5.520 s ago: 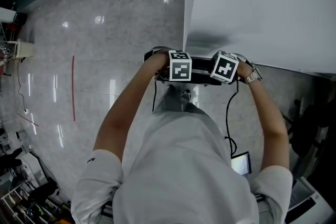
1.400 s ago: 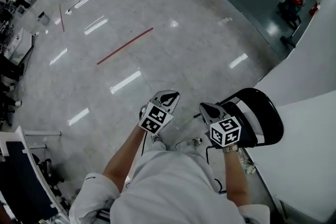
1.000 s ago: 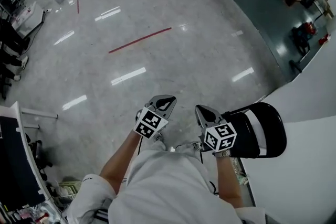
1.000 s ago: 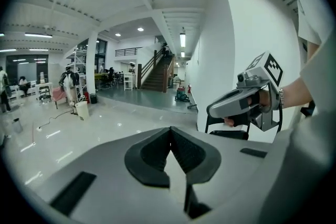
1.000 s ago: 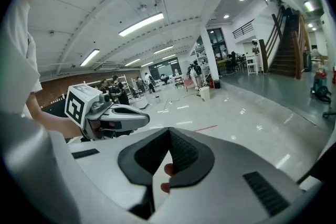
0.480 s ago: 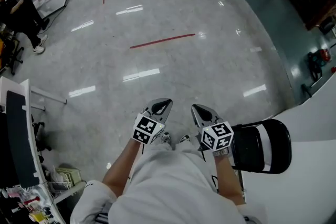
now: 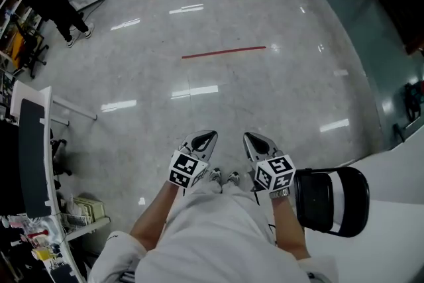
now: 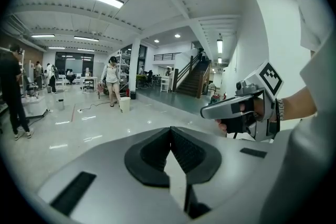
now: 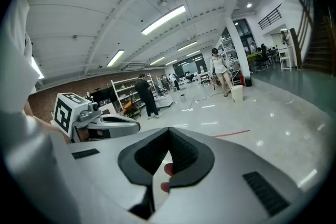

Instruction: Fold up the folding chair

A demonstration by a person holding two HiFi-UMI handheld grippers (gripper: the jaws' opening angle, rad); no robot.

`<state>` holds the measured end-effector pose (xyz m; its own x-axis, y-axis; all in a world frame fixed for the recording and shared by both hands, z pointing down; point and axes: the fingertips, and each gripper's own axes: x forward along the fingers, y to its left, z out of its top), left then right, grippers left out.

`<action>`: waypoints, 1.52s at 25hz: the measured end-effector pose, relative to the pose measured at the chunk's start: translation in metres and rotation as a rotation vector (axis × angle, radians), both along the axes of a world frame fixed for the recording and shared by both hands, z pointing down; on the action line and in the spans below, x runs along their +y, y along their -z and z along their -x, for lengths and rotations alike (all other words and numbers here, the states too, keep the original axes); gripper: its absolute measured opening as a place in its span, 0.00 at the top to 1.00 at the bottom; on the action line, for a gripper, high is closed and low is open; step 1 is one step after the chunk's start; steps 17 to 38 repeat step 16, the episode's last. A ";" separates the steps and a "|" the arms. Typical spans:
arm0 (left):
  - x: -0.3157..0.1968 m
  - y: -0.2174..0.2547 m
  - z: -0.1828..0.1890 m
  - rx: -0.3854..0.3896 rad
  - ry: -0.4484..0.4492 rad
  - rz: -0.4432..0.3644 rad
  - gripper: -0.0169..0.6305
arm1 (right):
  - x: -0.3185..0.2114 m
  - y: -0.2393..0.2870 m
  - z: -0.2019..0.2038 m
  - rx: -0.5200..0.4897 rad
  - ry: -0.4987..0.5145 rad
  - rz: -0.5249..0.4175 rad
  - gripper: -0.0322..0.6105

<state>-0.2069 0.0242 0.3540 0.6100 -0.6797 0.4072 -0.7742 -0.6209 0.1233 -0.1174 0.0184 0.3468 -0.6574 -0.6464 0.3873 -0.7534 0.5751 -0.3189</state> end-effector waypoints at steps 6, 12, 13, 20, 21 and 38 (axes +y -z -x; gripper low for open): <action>-0.004 0.000 -0.007 0.001 0.034 -0.002 0.96 | -0.003 -0.010 -0.009 -0.009 -0.002 0.021 0.94; -0.004 -0.001 -0.017 0.002 0.036 -0.002 0.96 | -0.004 -0.009 -0.019 -0.006 -0.009 0.009 0.94; -0.005 -0.001 -0.020 0.005 0.034 -0.001 0.96 | -0.004 -0.008 -0.022 -0.006 -0.013 0.009 0.94; -0.009 -0.003 -0.027 0.013 0.027 0.004 0.96 | -0.006 -0.007 -0.028 -0.014 -0.027 0.007 0.94; -0.009 -0.003 -0.027 0.013 0.027 0.004 0.96 | -0.006 -0.007 -0.028 -0.014 -0.027 0.007 0.94; -0.009 -0.003 -0.027 0.013 0.027 0.004 0.96 | -0.006 -0.007 -0.028 -0.014 -0.027 0.007 0.94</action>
